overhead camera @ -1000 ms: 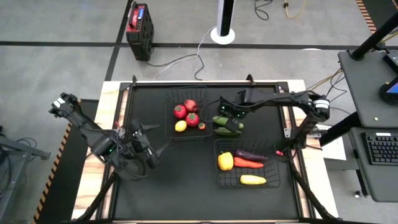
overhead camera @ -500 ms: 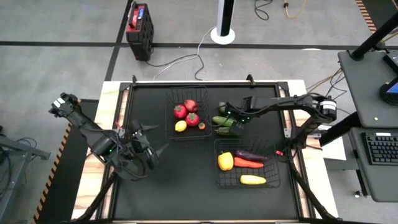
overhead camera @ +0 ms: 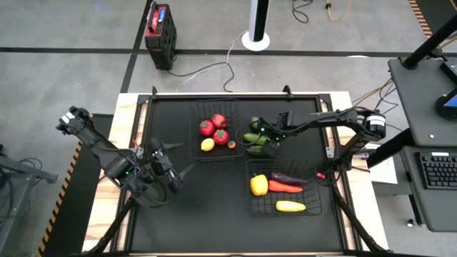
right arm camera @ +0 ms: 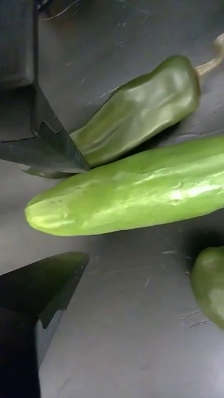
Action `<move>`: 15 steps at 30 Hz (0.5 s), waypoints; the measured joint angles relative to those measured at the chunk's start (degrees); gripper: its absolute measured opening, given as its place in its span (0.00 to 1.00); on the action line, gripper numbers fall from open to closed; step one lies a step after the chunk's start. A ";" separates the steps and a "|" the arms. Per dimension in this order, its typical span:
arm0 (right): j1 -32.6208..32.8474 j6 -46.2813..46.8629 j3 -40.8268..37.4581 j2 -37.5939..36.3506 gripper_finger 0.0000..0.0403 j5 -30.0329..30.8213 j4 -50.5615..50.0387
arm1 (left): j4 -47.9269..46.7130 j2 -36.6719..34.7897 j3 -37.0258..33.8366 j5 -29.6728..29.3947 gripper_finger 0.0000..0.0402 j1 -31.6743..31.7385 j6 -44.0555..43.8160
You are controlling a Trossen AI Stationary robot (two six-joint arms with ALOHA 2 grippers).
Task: Sort produce into baskets
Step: Put the cucumber into the bottom black wire basket
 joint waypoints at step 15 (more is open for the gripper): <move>0.00 -0.66 -1.42 3.00 0.53 -0.82 4.24 | 0.07 0.00 0.00 -0.09 0.90 0.00 0.00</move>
